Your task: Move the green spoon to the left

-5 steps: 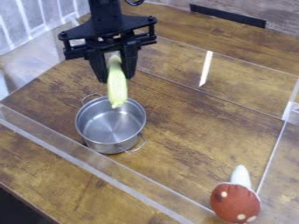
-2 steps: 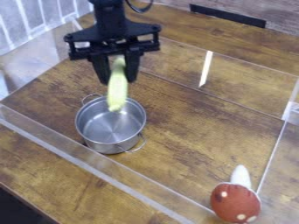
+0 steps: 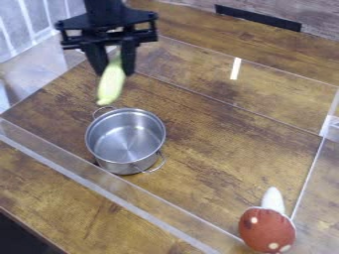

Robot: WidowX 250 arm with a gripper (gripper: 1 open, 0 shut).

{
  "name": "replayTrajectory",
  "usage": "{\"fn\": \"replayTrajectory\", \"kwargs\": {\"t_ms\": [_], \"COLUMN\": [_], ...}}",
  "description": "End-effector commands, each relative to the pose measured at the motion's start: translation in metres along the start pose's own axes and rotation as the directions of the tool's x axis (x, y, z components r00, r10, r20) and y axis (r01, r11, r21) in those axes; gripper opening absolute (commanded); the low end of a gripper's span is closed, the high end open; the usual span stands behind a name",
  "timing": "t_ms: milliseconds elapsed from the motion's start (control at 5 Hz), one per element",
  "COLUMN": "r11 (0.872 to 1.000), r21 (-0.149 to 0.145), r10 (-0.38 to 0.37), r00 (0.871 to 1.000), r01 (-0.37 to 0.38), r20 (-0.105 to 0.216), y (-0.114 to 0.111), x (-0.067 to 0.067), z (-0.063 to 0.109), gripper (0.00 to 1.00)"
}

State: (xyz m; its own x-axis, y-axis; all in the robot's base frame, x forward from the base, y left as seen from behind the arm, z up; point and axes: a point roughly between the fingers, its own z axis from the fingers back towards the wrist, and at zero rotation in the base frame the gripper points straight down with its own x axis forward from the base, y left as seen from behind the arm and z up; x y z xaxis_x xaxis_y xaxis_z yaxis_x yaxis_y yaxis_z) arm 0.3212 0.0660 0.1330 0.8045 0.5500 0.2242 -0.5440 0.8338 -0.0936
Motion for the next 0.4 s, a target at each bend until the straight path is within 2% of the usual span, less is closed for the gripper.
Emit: {"fn": "replayTrajectory", "kwargs": {"t_ms": [0, 200], "r11": [0.997, 0.992], "r21": [-0.028, -0.031], "r10": [-0.066, -0.119], "r00": [0.995, 0.991], "r01": [0.068, 0.121], "r20": [0.07, 0.067], "y": [0.014, 0.025], "x": [0.027, 0.036], "z": [0.013, 0.007], "gripper": [0.0, 0.0]}}
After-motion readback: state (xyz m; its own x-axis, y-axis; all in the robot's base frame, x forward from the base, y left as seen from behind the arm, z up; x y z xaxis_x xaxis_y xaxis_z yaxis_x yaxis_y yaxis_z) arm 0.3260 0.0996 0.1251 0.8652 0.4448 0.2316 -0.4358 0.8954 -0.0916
